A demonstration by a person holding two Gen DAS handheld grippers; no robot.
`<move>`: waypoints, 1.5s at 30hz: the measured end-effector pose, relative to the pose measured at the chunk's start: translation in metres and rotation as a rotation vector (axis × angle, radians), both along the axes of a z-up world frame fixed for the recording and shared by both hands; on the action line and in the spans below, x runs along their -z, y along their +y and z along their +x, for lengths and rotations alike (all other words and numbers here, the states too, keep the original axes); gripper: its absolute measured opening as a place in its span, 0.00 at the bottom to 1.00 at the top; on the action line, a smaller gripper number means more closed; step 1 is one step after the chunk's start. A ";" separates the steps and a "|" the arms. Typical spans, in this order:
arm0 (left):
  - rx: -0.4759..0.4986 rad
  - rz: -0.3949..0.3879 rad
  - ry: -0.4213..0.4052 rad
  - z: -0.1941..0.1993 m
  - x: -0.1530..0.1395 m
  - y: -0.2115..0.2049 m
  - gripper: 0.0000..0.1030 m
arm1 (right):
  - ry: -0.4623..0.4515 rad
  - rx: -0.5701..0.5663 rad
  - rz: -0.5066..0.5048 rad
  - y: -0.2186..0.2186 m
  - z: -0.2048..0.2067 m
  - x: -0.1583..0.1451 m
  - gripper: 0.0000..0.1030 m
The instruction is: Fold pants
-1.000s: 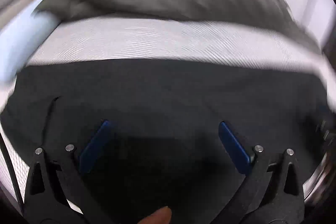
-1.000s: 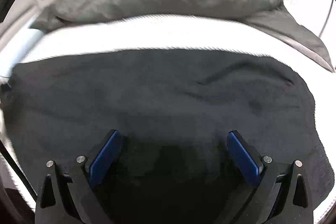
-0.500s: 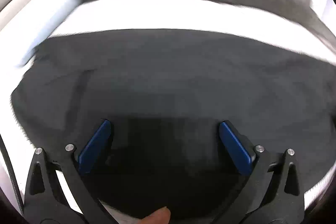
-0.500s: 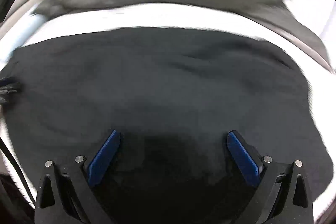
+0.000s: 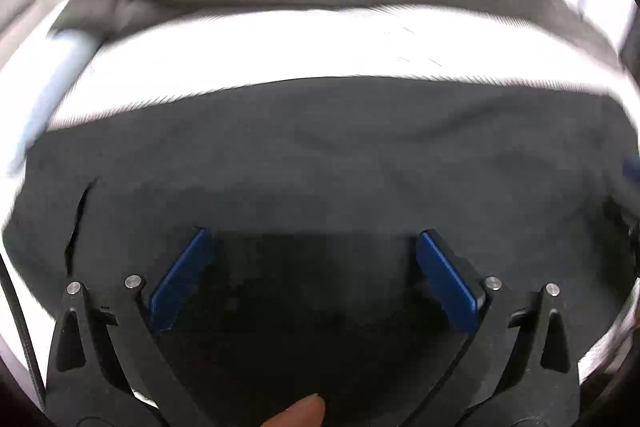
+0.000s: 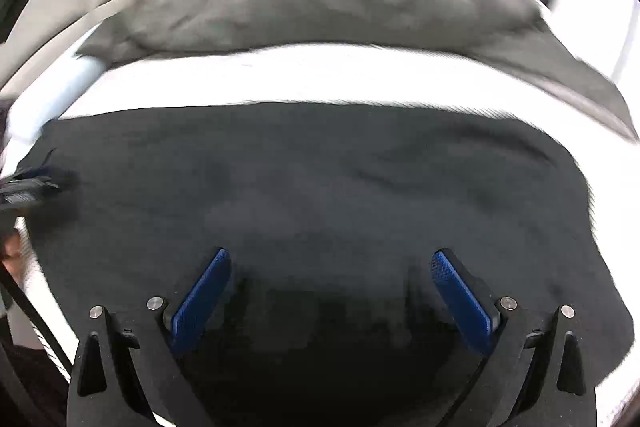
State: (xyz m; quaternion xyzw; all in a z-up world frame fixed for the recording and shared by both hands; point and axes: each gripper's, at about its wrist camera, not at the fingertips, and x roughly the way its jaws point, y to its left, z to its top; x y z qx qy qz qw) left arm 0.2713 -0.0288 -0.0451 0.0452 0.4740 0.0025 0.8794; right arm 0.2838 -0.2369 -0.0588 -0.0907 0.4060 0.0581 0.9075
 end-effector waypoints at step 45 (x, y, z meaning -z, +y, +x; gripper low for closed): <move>-0.508 -0.192 -0.180 -0.056 -0.033 0.228 0.99 | -0.095 0.289 -0.012 -0.144 -0.035 -0.042 0.99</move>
